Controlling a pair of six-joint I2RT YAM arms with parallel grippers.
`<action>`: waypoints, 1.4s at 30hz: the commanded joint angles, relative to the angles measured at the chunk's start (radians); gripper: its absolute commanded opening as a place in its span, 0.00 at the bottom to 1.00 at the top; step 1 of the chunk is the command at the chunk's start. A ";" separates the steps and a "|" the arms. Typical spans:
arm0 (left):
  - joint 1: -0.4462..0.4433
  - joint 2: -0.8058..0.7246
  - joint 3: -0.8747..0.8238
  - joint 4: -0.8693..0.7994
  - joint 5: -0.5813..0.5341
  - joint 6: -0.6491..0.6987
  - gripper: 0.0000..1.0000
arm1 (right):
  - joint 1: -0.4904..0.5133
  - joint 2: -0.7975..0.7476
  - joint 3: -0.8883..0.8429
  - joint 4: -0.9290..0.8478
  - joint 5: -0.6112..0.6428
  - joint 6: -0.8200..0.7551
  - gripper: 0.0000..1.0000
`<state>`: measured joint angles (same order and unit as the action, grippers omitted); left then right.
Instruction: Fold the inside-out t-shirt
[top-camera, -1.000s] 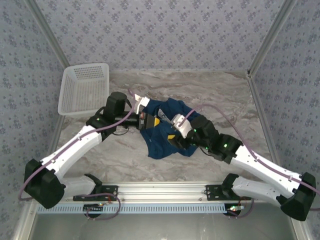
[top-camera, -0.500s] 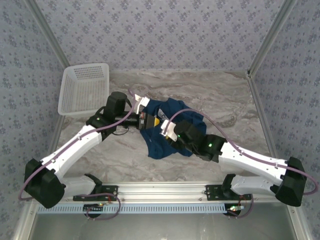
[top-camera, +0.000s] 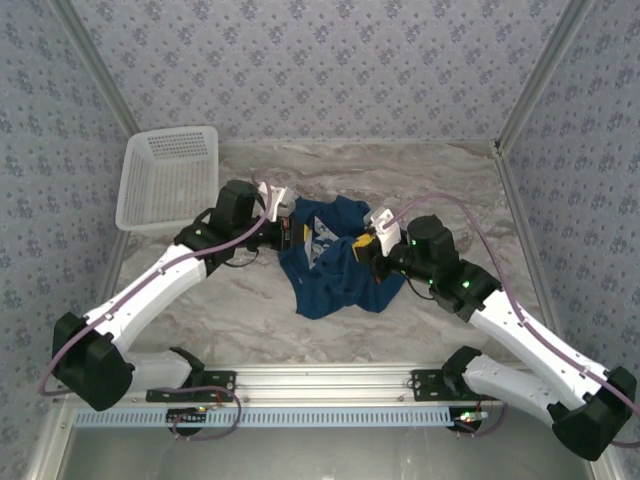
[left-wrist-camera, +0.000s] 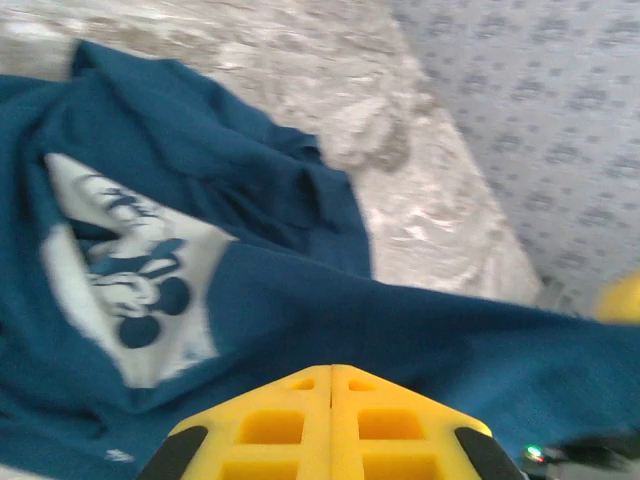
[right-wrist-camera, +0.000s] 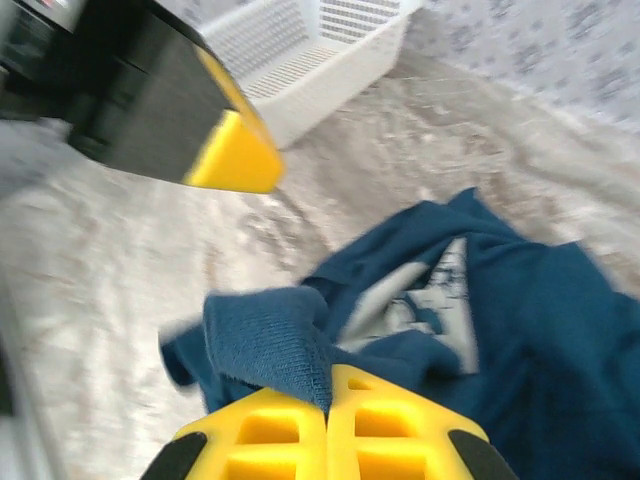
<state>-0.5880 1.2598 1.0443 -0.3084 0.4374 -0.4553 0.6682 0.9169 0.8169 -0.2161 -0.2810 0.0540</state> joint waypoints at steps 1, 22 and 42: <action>0.004 -0.008 0.011 -0.028 -0.127 0.028 0.21 | -0.042 0.028 -0.039 0.145 -0.247 0.240 0.00; -0.296 -0.040 -0.104 0.089 -0.396 0.086 0.90 | -0.101 0.127 -0.055 0.303 -0.186 0.468 0.00; -0.143 0.094 -0.029 0.034 -0.256 0.087 0.26 | -0.116 0.035 -0.093 0.276 -0.219 0.398 0.00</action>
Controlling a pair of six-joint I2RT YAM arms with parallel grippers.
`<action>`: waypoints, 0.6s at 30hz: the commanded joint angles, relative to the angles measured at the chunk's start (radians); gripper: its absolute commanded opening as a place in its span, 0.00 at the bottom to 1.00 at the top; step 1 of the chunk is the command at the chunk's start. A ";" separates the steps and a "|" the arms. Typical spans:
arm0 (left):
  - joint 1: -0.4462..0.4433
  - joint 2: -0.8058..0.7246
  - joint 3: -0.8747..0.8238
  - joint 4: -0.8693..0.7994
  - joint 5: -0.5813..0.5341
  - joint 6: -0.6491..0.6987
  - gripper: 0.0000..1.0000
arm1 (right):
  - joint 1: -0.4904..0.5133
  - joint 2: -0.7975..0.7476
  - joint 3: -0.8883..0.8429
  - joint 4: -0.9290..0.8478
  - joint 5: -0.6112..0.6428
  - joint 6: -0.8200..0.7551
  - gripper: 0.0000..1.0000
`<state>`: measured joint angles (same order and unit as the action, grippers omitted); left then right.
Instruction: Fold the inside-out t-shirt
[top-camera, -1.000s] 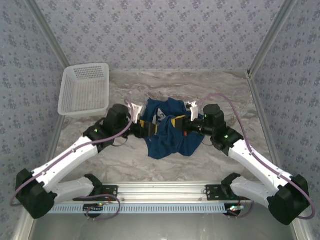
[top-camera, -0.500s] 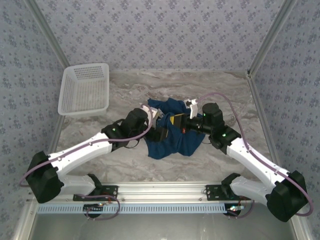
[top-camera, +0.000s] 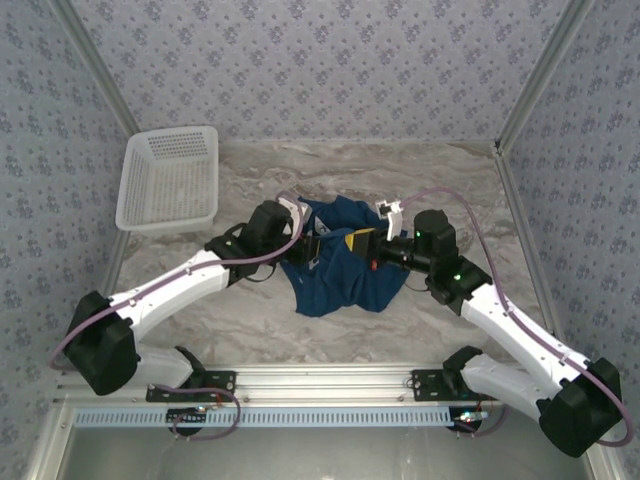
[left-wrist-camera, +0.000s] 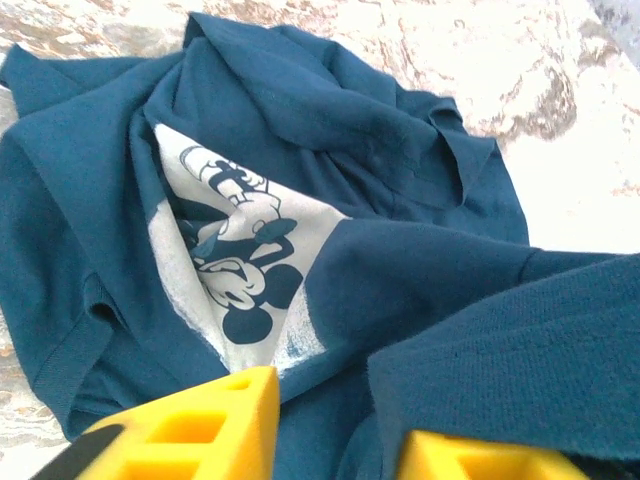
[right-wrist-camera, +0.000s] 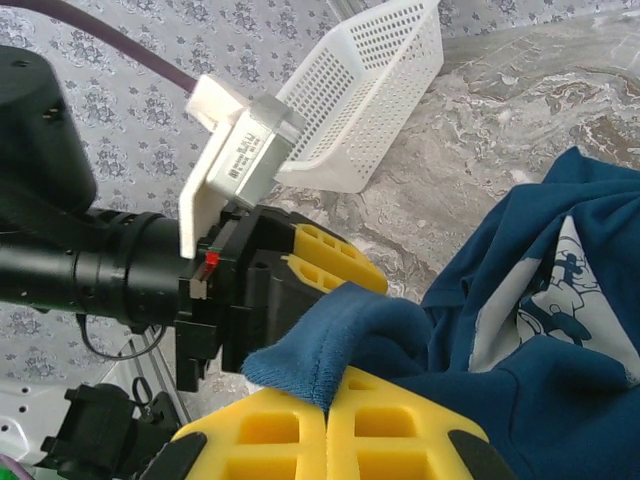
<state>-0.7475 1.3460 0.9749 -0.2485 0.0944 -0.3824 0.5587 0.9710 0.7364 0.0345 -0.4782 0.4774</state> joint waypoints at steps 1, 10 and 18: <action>0.020 0.011 0.048 -0.031 0.111 0.017 0.20 | -0.007 -0.022 -0.013 0.021 -0.017 -0.029 0.00; 0.097 -0.086 0.079 -0.252 0.072 0.059 0.00 | -0.043 -0.113 0.054 -0.244 0.178 -0.198 0.00; 0.106 -0.058 0.059 -0.253 0.071 0.042 0.10 | -0.073 -0.134 -0.017 -0.001 -0.078 -0.118 0.00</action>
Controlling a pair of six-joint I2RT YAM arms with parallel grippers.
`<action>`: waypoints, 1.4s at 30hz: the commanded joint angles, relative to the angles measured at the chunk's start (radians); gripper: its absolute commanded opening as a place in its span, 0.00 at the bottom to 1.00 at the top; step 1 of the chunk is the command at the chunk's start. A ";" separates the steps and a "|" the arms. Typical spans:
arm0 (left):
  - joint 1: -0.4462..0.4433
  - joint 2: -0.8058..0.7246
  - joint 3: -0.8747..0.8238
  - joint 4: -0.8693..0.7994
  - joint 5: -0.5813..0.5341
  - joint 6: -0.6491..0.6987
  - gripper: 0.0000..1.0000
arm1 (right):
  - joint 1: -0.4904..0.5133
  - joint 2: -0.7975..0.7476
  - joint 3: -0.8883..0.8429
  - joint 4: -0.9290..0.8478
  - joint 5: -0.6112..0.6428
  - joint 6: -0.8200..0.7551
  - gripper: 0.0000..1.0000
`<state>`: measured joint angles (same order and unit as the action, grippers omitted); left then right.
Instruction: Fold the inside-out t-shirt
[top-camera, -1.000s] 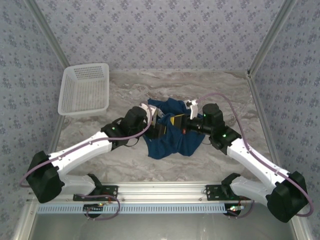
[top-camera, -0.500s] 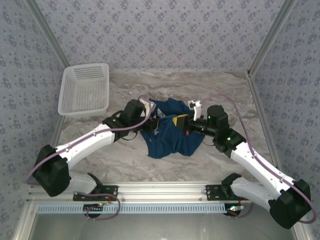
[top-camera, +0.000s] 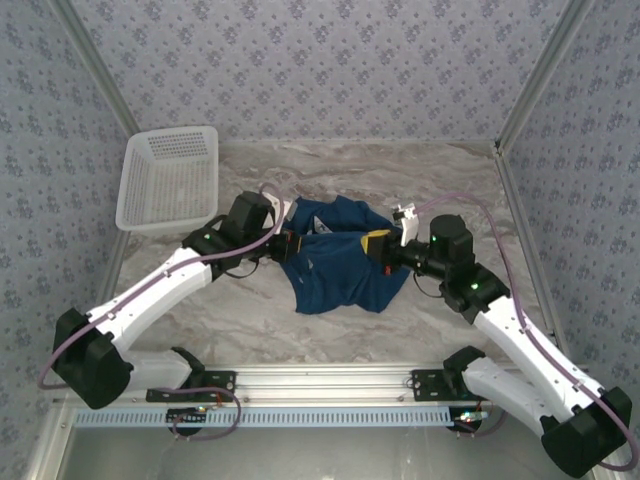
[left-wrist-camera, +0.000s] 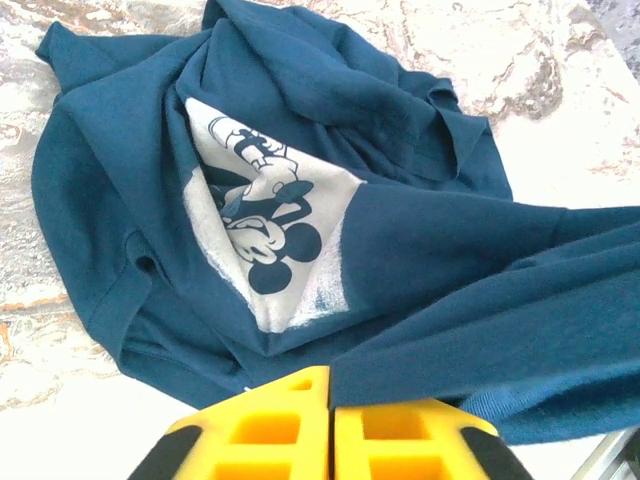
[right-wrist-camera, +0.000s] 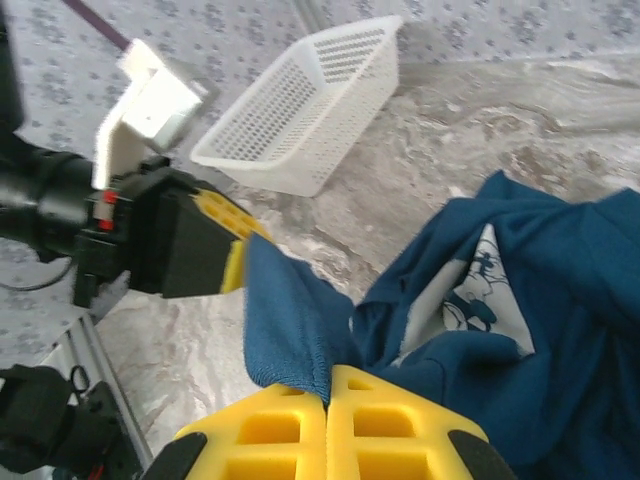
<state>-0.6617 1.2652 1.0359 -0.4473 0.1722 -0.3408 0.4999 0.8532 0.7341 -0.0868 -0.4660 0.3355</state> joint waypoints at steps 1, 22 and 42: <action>0.019 0.031 -0.001 -0.042 0.016 0.002 0.12 | -0.015 -0.013 -0.024 0.148 -0.114 0.037 0.00; 0.115 -0.130 -0.064 0.053 0.339 -0.095 0.00 | -0.051 0.026 -0.048 0.073 -0.093 0.007 0.07; 0.093 -0.016 -0.066 0.044 0.391 -0.066 0.00 | -0.061 0.138 -0.029 -0.043 0.050 0.050 0.21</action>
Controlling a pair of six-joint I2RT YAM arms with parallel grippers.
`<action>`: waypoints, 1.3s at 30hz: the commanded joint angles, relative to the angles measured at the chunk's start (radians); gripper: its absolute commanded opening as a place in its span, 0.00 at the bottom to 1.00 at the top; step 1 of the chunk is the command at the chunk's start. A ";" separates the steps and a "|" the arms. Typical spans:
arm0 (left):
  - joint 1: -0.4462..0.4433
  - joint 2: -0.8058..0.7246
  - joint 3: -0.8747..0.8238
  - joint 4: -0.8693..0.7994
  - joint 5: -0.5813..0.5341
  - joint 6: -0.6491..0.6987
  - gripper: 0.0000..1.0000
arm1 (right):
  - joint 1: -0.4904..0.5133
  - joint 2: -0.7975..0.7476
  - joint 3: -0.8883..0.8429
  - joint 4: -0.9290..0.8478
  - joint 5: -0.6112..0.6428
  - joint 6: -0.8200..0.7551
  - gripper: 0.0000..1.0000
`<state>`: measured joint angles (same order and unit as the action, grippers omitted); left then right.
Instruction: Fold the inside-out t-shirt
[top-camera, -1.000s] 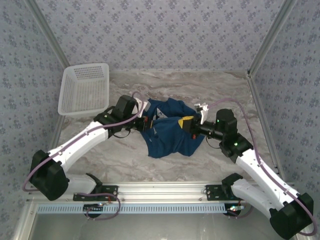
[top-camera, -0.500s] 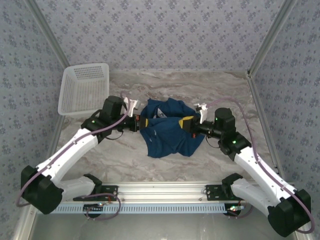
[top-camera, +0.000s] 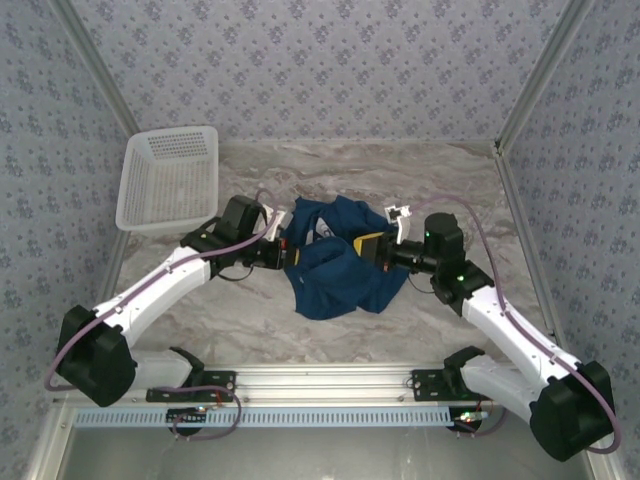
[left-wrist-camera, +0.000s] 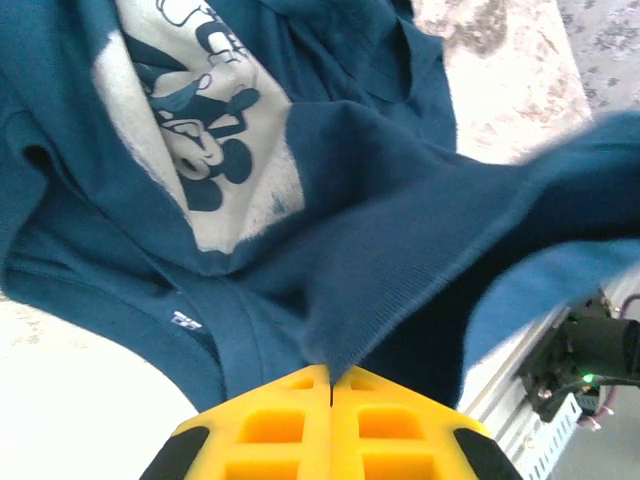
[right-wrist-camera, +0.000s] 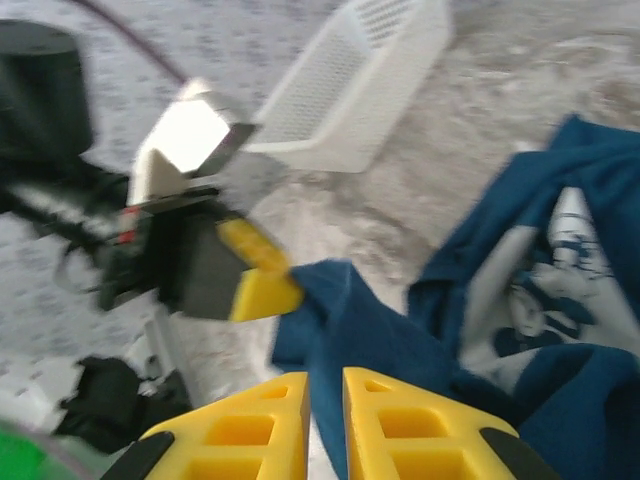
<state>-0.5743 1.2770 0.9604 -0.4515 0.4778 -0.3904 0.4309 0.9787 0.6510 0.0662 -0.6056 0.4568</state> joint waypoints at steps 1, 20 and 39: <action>0.008 -0.031 0.008 0.053 0.092 -0.024 0.00 | 0.011 0.017 0.055 -0.212 0.209 -0.080 0.22; 0.015 -0.034 -0.006 0.035 0.069 -0.011 0.00 | 0.172 0.371 0.195 -0.209 0.271 -0.141 0.48; 0.016 -0.038 -0.015 -0.015 -0.043 0.008 0.00 | 0.115 0.276 0.114 -0.147 0.242 -0.126 0.00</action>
<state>-0.5629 1.2564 0.9581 -0.4389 0.4835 -0.4007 0.5697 1.3766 0.7979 -0.0860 -0.3584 0.3470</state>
